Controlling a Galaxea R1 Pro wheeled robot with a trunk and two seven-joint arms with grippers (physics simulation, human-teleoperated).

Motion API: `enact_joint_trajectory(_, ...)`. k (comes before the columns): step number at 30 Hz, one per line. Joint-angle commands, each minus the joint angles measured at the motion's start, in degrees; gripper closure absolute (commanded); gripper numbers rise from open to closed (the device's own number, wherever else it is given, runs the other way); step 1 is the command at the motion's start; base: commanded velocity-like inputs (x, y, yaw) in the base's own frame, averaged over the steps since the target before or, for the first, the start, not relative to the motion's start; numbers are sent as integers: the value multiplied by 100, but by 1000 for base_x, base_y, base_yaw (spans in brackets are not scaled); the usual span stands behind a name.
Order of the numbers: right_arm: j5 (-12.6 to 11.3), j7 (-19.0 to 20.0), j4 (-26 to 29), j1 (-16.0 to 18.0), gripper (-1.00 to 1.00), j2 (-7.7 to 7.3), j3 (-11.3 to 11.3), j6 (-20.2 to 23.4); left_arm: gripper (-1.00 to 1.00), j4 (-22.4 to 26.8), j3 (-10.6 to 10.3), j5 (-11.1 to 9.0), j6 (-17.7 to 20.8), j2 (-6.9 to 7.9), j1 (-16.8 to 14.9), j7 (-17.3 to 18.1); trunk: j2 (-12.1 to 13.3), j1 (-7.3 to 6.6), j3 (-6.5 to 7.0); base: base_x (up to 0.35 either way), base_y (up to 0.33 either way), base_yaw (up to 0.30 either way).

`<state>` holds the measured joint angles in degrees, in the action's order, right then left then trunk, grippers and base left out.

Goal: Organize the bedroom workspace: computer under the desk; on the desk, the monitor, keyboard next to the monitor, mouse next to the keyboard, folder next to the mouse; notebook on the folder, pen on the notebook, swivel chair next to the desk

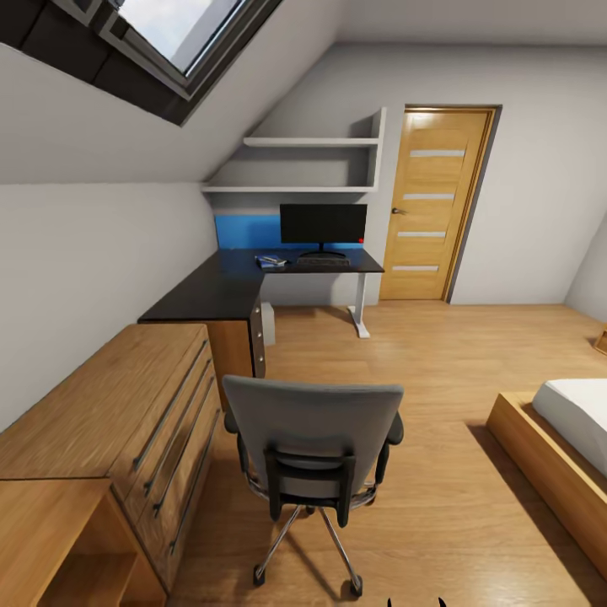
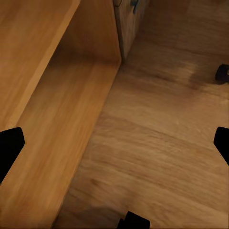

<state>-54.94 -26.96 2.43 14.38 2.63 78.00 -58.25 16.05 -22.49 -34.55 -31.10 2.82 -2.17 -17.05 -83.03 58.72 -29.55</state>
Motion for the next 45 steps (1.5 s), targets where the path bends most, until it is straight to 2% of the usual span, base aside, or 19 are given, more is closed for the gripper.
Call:
enact_joint_trajectory(1,-5,-55,3,3,-100,0,49,-2,-100,5,-48,-18,-6,3,-3,-46,-45,22,-24,0,0,0)
enact_joint_trajectory(9,0,-55,3,3,-100,0,49,-2,-100,11,-25,-18,-43,41,-3,-49,-366,198,-168,0,0,0)
enact_joint_trajectory(22,-2,-55,3,3,-100,0,49,-2,-100,-3,-35,-16,-43,19,-3,-44,-887,484,-401,0,0,0)
enact_joint_trajectory(31,-3,-55,3,3,-100,0,49,-2,-100,-11,-48,-5,-33,-95,-3,-43,-1248,681,-563,0,0,0)
enact_joint_trajectory(34,-2,-55,3,3,-100,0,49,-2,-100,-18,-33,-17,-28,-44,-3,-33,-1368,747,-617,0,0,0)
enact_joint_trajectory(35,-1,-55,3,3,-100,0,49,-2,-100,-19,-28,-20,-26,23,-3,-27,-1408,769,-635,0,0,0)
enact_joint_trajectory(39,-2,-55,3,3,-100,0,49,-2,-100,-18,-29,-25,-9,129,-3,-21,-1569,857,-707,0,0,0)
enact_joint_trajectory(42,-1,-55,3,3,-100,0,49,-2,-100,-16,-35,-26,-7,137,-3,-19,-1689,923,-760,0,0,0)
enact_joint_trajectory(45,-3,-55,3,3,-100,0,49,-2,-100,-13,-49,-20,25,52,-3,-18,-1809,989,-814,0,0,0)
